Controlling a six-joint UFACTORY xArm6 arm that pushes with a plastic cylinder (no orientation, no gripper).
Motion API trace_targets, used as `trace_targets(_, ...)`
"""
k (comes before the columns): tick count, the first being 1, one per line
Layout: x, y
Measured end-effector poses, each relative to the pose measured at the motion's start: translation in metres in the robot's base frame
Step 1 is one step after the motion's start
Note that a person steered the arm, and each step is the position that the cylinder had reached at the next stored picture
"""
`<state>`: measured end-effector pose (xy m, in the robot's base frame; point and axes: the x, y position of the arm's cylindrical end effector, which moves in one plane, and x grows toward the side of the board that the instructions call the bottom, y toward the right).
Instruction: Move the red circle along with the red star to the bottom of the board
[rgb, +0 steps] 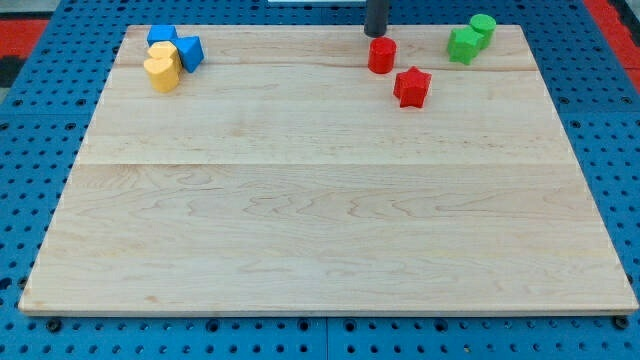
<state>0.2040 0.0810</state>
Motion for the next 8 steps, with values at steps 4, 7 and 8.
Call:
trace_targets(4,0.040,-0.014)
trace_targets(7,0.120,0.027)
trace_targets(8,0.155,0.029)
